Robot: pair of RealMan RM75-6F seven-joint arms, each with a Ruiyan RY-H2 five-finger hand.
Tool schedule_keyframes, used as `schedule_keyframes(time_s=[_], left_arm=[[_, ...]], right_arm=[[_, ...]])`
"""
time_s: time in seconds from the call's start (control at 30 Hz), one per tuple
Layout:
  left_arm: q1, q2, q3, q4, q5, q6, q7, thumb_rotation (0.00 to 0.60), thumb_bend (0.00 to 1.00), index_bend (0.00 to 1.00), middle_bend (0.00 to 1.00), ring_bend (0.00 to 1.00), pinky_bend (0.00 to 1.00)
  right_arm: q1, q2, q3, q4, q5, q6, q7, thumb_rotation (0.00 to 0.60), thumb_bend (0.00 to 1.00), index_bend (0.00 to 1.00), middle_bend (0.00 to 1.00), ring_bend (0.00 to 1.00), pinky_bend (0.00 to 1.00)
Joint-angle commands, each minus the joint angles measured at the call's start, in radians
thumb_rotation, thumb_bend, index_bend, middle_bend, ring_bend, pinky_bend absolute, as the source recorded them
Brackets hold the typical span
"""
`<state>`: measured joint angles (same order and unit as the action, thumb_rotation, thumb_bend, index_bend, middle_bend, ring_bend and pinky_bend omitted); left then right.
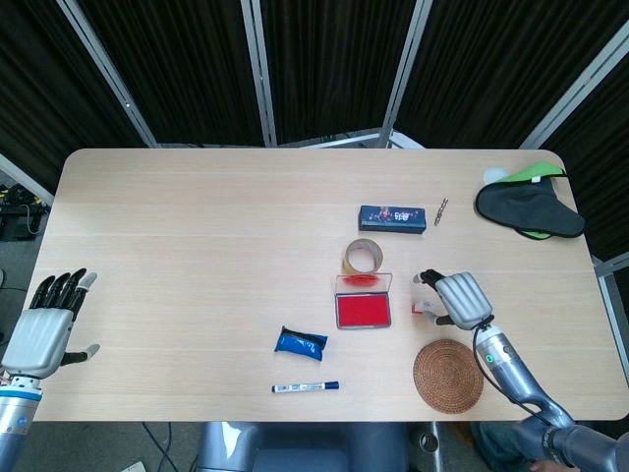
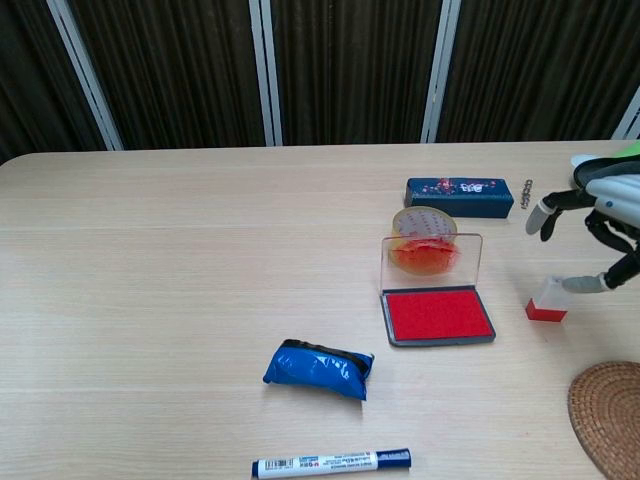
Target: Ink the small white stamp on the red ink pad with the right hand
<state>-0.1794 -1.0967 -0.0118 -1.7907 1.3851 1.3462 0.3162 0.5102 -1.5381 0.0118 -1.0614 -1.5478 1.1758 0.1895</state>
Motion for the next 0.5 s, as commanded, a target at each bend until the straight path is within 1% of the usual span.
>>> schedule_keyframes(time_s=[0.03, 0.07, 0.1, 0.17, 0.2, 0.23, 0.27, 0.3, 0.33, 0.37, 0.4, 0.43, 0.5], left_arm=[[0.003, 0.008, 0.002, -0.002, 0.008, 0.004, -0.014, 0.6, 0.0, 0.0, 0.0, 0.0, 0.0], [0.004, 0.012, 0.003, -0.002, 0.013, 0.005, -0.022, 0.6, 0.0, 0.0, 0.0, 0.0, 0.0], [0.004, 0.014, 0.003, -0.003, 0.016, 0.006, -0.026, 0.6, 0.0, 0.0, 0.0, 0.0, 0.0], [0.005, 0.017, 0.003, -0.003, 0.022, 0.009, -0.034, 0.6, 0.0, 0.0, 0.0, 0.0, 0.0], [0.006, 0.02, 0.003, -0.003, 0.029, 0.013, -0.041, 0.6, 0.0, 0.0, 0.0, 0.0, 0.0], [0.006, 0.022, 0.003, 0.0, 0.039, 0.019, -0.046, 0.6, 0.0, 0.0, 0.0, 0.0, 0.0], [0.007, 0.023, 0.004, 0.003, 0.047, 0.023, -0.051, 0.6, 0.0, 0.0, 0.0, 0.0, 0.0], [0.008, 0.024, 0.004, 0.005, 0.055, 0.028, -0.06, 0.6, 0.0, 0.0, 0.0, 0.0, 0.0], [0.009, 0.025, 0.005, 0.008, 0.064, 0.032, -0.07, 0.6, 0.0, 0.0, 0.0, 0.0, 0.0], [0.01, 0.026, 0.006, 0.01, 0.07, 0.035, -0.076, 0.6, 0.0, 0.0, 0.0, 0.0, 0.0], [0.013, 0.028, 0.007, 0.013, 0.084, 0.045, -0.086, 0.6, 0.0, 0.0, 0.0, 0.0, 0.0], [0.015, 0.03, 0.009, 0.016, 0.096, 0.053, -0.095, 0.6, 0.0, 0.0, 0.0, 0.0, 0.0], [0.019, 0.033, 0.011, 0.02, 0.116, 0.067, -0.112, 0.6, 0.0, 0.0, 0.0, 0.0, 0.0]], right_arm=[[-0.057, 0.13, 0.002, -0.153, -0.039, 0.139, -0.006, 0.6, 0.09, 0.29, 0.35, 0.81, 1.0], [-0.081, 0.173, 0.001, -0.208, -0.041, 0.176, -0.012, 0.6, 0.09, 0.29, 0.34, 0.8, 1.0], [-0.093, 0.191, 0.001, -0.232, -0.04, 0.193, -0.013, 0.6, 0.08, 0.27, 0.34, 0.77, 1.0], [-0.118, 0.225, -0.001, -0.277, -0.036, 0.225, -0.011, 0.6, 0.05, 0.22, 0.32, 0.69, 0.92], [-0.142, 0.252, -0.004, -0.31, -0.03, 0.252, -0.004, 0.6, 0.02, 0.17, 0.31, 0.61, 0.82], [-0.165, 0.275, -0.007, -0.336, -0.024, 0.278, 0.004, 0.6, 0.01, 0.13, 0.28, 0.51, 0.69], [-0.185, 0.291, -0.009, -0.356, -0.019, 0.298, 0.006, 0.6, 0.0, 0.1, 0.25, 0.43, 0.59], [-0.205, 0.305, -0.012, -0.371, -0.012, 0.316, 0.008, 0.6, 0.0, 0.06, 0.2, 0.3, 0.42], [-0.222, 0.315, -0.016, -0.382, -0.009, 0.331, 0.01, 0.6, 0.0, 0.04, 0.15, 0.21, 0.32], [-0.231, 0.32, -0.019, -0.387, -0.006, 0.338, 0.011, 0.6, 0.0, 0.01, 0.08, 0.1, 0.17], [-0.251, 0.33, -0.026, -0.395, 0.003, 0.345, 0.015, 0.6, 0.0, 0.0, 0.03, 0.03, 0.06], [-0.264, 0.338, -0.031, -0.401, 0.007, 0.35, 0.017, 0.6, 0.0, 0.0, 0.01, 0.0, 0.01], [-0.286, 0.348, -0.04, -0.408, 0.02, 0.35, 0.013, 0.6, 0.0, 0.0, 0.0, 0.0, 0.0]])
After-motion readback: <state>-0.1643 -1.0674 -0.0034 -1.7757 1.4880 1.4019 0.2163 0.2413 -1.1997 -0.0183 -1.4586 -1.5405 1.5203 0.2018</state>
